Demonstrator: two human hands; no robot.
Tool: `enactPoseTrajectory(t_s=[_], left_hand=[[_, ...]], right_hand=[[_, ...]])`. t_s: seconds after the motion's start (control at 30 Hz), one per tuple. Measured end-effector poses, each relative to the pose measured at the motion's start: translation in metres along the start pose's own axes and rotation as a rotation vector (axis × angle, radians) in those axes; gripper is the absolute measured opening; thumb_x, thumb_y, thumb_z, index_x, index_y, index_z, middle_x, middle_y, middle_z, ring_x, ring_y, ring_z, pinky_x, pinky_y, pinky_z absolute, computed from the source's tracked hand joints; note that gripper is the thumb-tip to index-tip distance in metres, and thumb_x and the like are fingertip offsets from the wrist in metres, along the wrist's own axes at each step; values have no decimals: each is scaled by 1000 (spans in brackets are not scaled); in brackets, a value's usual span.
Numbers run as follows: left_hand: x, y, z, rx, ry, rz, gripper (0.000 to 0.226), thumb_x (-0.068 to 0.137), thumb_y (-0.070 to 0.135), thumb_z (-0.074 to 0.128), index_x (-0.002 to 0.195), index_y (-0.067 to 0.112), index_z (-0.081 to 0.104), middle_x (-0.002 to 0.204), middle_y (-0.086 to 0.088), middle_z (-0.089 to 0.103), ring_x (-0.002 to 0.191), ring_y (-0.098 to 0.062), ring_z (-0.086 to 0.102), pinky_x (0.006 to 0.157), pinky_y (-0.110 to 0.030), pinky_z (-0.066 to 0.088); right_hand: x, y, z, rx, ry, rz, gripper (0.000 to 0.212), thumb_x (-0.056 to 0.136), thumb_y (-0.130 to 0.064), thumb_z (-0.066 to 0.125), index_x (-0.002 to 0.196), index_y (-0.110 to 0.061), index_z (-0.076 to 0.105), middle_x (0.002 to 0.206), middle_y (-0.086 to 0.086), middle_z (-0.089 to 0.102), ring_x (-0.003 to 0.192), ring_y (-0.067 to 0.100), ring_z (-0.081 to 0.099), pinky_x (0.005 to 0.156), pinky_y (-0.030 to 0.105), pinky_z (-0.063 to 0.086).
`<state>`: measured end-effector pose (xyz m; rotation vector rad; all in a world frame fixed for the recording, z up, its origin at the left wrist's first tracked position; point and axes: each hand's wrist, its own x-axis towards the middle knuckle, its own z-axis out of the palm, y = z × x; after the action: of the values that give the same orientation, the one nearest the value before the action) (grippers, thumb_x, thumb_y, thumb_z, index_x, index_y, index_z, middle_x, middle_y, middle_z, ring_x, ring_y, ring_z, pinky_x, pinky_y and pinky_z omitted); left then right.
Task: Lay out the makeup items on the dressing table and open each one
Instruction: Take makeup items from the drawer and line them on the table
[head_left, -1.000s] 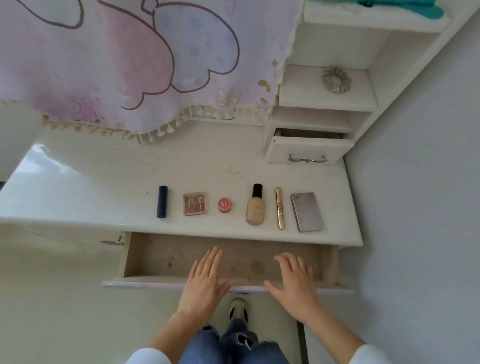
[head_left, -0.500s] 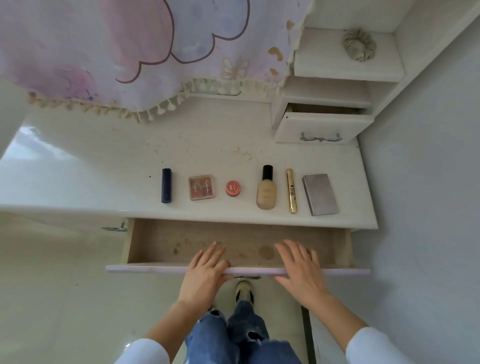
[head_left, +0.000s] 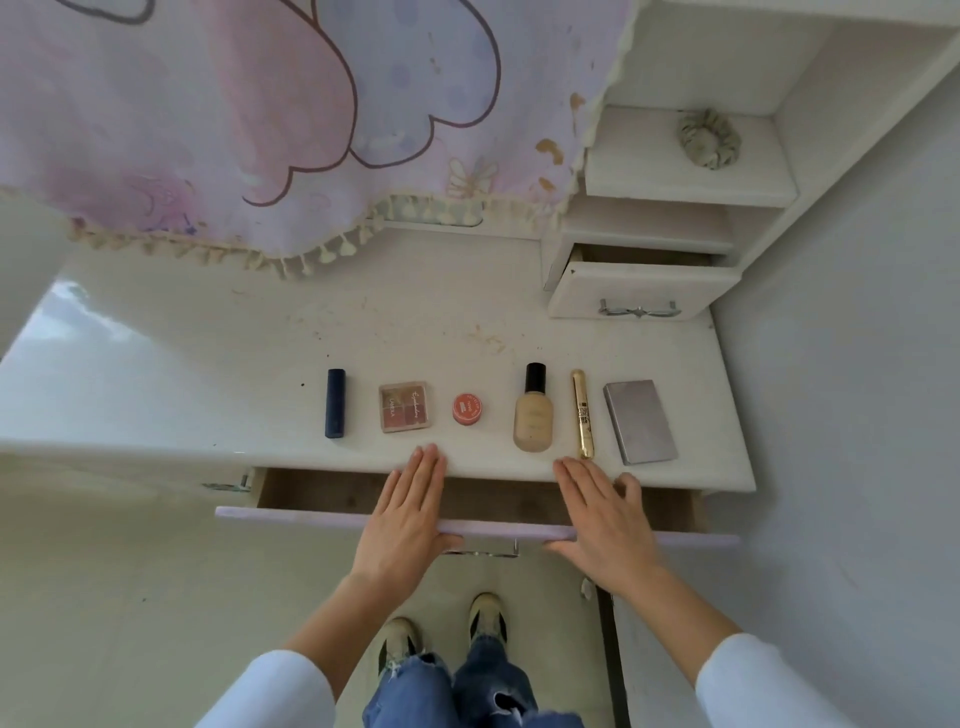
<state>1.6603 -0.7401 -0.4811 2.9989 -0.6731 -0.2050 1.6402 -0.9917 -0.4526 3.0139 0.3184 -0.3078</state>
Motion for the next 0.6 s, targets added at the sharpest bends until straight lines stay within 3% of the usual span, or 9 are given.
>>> enactPoseTrajectory(t_s=[0.07,0.13,0.23,0.37,0.47,0.6], left_hand=[[12,1,-1,-2,19,-5,103,59,51,80,140,2,40,139,-14,51,131,-29,46,117,-40,24],[21,1,-4,-23,72,-11,88,51,41,90,125,4,59,126,-13,62,117,-29,60,101,-43,39],[28,3,-11,-61,121,-22,75,40,35,94,105,7,70,106,-8,70,95,-26,69,81,-35,56],[31,7,-18,-147,143,-63,64,40,29,95,95,9,71,96,-1,69,82,-21,68,62,-25,55],[32,9,-20,-140,122,-89,60,40,27,95,92,10,71,93,0,70,80,-20,68,60,-25,55],[33,12,-20,-151,107,-132,56,43,24,94,92,11,71,92,0,70,78,-20,67,58,-25,54]], right_hand=[[8,2,-2,-42,41,-3,92,38,-60,87,113,-9,69,109,6,71,99,22,69,74,45,55],[14,4,-4,-70,89,-27,80,41,-54,90,105,-11,71,99,3,72,89,20,69,70,41,54],[19,7,-4,-79,145,-60,61,46,-47,90,93,-14,73,86,-1,69,77,18,65,64,34,49],[24,8,-3,-52,190,-90,44,48,-42,91,79,-16,72,74,-5,65,68,16,61,59,30,46],[26,9,-4,-46,185,-99,39,48,-40,91,74,-19,71,70,-7,64,66,15,59,60,28,43],[31,15,-3,-40,174,-128,34,53,-37,89,72,-17,70,69,-6,63,64,17,58,65,32,24]])
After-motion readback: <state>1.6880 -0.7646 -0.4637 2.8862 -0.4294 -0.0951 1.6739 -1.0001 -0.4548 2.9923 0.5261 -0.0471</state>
